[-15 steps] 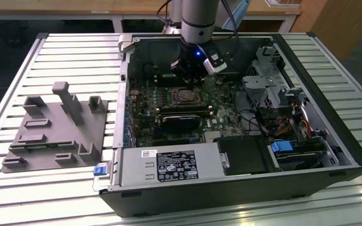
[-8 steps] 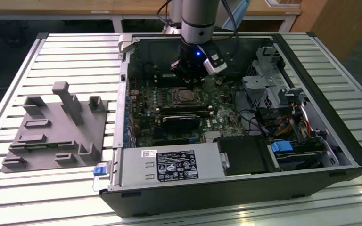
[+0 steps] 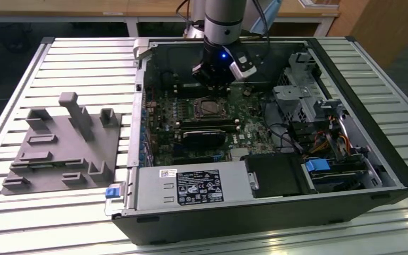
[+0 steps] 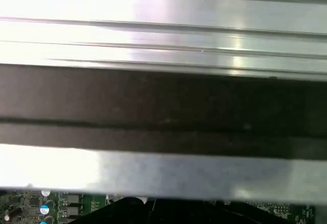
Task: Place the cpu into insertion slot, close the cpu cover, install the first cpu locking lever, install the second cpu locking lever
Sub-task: 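Install the first cpu locking lever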
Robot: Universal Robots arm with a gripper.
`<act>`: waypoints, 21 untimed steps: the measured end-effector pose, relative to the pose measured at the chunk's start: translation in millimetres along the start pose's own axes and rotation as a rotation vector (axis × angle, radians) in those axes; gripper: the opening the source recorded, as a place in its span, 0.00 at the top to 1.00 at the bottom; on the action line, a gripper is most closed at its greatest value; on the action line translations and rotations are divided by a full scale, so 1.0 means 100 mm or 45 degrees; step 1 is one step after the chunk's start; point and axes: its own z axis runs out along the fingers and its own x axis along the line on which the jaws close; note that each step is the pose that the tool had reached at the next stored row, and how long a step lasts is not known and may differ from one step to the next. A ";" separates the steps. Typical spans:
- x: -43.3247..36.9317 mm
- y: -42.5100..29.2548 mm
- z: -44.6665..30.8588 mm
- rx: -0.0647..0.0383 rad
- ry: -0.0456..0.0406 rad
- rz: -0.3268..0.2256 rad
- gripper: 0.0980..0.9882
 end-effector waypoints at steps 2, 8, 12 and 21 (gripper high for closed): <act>0.025 0.001 -0.002 -0.004 -0.002 0.000 0.99; 0.047 0.005 -0.002 -0.012 -0.004 0.000 0.99; 0.046 0.023 -0.001 -0.017 -0.005 0.000 0.99; 0.043 0.042 0.004 -0.028 -0.005 0.000 0.99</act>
